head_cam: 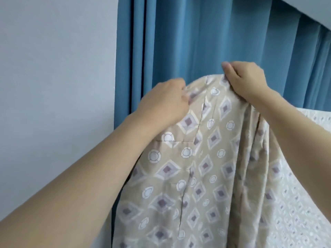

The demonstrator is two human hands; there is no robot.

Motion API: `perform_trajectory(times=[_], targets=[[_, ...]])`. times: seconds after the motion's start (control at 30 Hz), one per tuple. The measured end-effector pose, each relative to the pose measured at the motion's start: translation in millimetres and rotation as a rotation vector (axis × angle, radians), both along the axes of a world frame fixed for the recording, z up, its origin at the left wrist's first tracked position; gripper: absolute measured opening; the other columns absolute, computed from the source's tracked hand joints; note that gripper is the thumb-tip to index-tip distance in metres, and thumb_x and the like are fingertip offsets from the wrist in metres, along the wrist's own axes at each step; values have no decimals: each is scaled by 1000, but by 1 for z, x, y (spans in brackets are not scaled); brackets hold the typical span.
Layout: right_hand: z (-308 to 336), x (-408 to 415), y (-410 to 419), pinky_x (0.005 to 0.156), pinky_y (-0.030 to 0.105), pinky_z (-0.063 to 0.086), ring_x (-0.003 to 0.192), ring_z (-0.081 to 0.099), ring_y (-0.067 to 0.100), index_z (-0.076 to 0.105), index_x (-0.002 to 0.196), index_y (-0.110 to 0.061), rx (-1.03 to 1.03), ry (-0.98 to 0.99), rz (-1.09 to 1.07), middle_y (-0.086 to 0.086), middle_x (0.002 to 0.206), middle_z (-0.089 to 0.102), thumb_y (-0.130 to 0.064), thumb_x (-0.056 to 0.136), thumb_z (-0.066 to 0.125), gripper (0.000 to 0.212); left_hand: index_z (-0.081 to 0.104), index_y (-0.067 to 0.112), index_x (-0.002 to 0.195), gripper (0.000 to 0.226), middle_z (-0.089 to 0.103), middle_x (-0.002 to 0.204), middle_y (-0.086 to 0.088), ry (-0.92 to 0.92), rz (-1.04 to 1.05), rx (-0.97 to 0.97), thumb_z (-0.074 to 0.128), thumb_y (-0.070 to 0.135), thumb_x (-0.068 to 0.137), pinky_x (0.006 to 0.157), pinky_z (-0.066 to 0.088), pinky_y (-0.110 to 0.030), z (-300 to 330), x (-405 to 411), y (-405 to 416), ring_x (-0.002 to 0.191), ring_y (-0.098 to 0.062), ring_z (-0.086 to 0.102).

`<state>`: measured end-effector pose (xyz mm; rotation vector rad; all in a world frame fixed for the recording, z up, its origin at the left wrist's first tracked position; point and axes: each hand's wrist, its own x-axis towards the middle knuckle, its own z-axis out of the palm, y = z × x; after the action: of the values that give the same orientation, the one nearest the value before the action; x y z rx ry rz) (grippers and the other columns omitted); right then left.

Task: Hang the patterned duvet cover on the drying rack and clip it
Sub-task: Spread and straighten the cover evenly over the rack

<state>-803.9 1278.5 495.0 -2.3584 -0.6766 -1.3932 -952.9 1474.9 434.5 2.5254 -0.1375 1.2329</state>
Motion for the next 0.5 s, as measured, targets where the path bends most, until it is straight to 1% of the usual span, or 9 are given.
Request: perform_trajectory(times=[0.03,0.1,0.13,0.2,0.27,0.33,0.37,0.43,0.5], targets=[[1,3,0,70,34,36,81,52,30,49,66,-14,-71,88,-52,-1,66,51,-48,99,36,50,53,16,85,22,56,76,1,77,4,-23,44,32,98,55,36,-33,-7,2,2,72,-24,53],[-2,4,1,73,33,40,87,56,27,56,71,-16,-156,248,-68,-2,73,57,-52,97,41,47,52,15,81,23,56,74,0,92,32,-47,42,30,97,54,38,-34,-22,-3,9,72,-26,55],[-4,0,2,75,33,42,88,57,24,60,74,-16,-130,303,26,-2,78,61,-53,96,41,46,50,15,82,22,55,71,-1,36,77,-8,42,28,97,53,38,-34,-30,-7,11,69,-28,55],[-10,-22,7,75,27,44,86,58,15,66,81,-19,1,371,346,-6,87,65,-55,97,39,48,44,15,88,15,48,61,1,-138,196,116,41,27,97,47,29,-33,-49,-16,9,57,-28,47],[-19,-47,19,70,22,44,80,59,8,67,83,-20,-38,388,508,-10,83,66,-61,96,35,54,40,15,92,12,36,52,6,-242,197,117,40,26,97,43,16,-29,-64,-24,0,46,-26,33],[-32,-65,35,63,25,43,64,57,4,61,68,-18,-228,328,413,-6,66,65,-64,95,31,62,36,13,89,11,33,54,7,-286,71,31,40,23,94,42,12,-28,-76,-25,-4,47,-25,29],[-38,-71,42,58,26,40,56,53,6,52,58,-17,-296,237,323,-5,55,61,-62,96,30,62,34,13,87,12,34,58,7,-292,-7,5,41,21,93,42,14,-28,-83,-24,-4,48,-25,30],[-44,-73,48,51,30,31,48,45,10,35,51,-20,-301,52,258,-5,44,48,-54,100,32,60,32,15,83,19,36,63,7,-278,-89,46,44,20,96,42,21,-31,-98,-25,-1,50,-24,36],[-51,-69,47,49,30,25,47,38,11,28,52,-23,-244,-34,286,-4,44,38,-50,99,33,55,31,16,78,28,37,59,6,-186,-146,22,45,25,100,44,27,-37,-109,-25,2,50,-25,40]])
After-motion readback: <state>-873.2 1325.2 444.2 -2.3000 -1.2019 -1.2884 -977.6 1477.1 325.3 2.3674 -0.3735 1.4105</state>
